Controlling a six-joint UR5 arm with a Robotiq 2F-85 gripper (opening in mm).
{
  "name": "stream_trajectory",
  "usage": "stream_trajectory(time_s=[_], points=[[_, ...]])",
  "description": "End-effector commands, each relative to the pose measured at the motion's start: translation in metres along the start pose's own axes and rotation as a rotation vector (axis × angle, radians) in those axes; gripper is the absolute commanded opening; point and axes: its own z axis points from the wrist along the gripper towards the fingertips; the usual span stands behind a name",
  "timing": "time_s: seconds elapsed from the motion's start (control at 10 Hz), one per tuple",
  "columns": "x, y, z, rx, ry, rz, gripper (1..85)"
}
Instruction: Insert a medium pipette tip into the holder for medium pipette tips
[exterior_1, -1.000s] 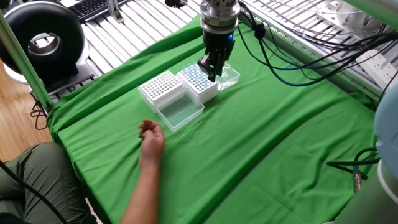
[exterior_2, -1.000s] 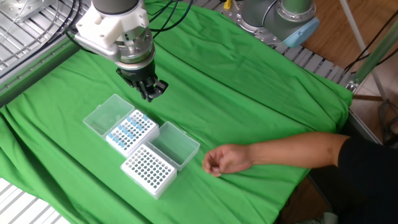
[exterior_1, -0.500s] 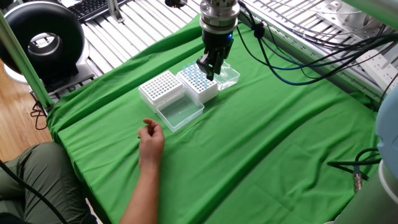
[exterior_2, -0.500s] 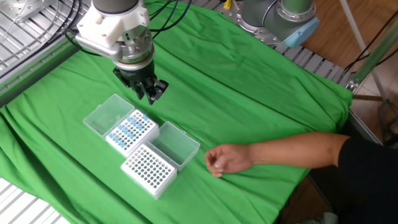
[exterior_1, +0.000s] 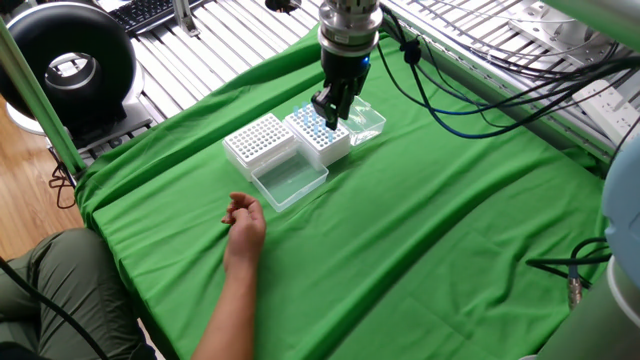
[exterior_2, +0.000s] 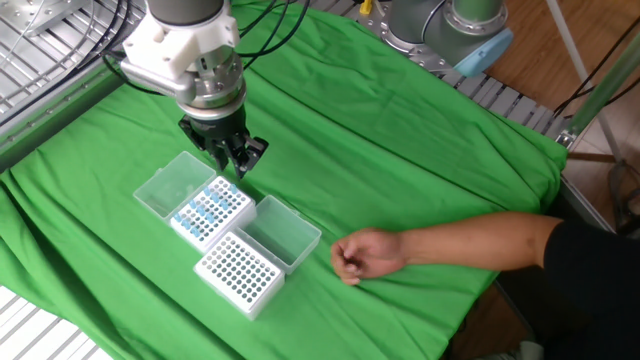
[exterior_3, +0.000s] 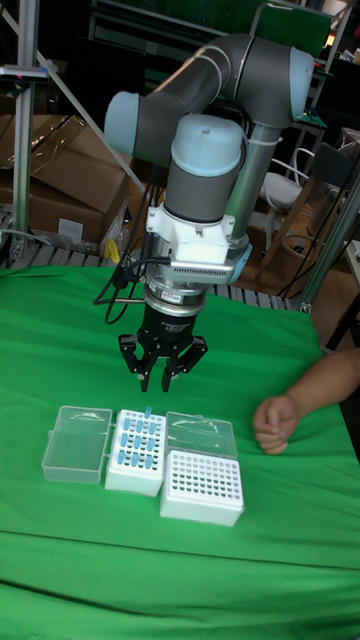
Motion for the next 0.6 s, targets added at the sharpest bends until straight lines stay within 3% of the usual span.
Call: stream_trajectory(time_s=[0.0, 0.5], points=[[-0.0079, -0.0049, 0.0151, -0.003, -0.028, -0.003, 35.0], [-0.0089, -0.003, 0.0245, -0.009, -0.034, 0.005, 35.0]])
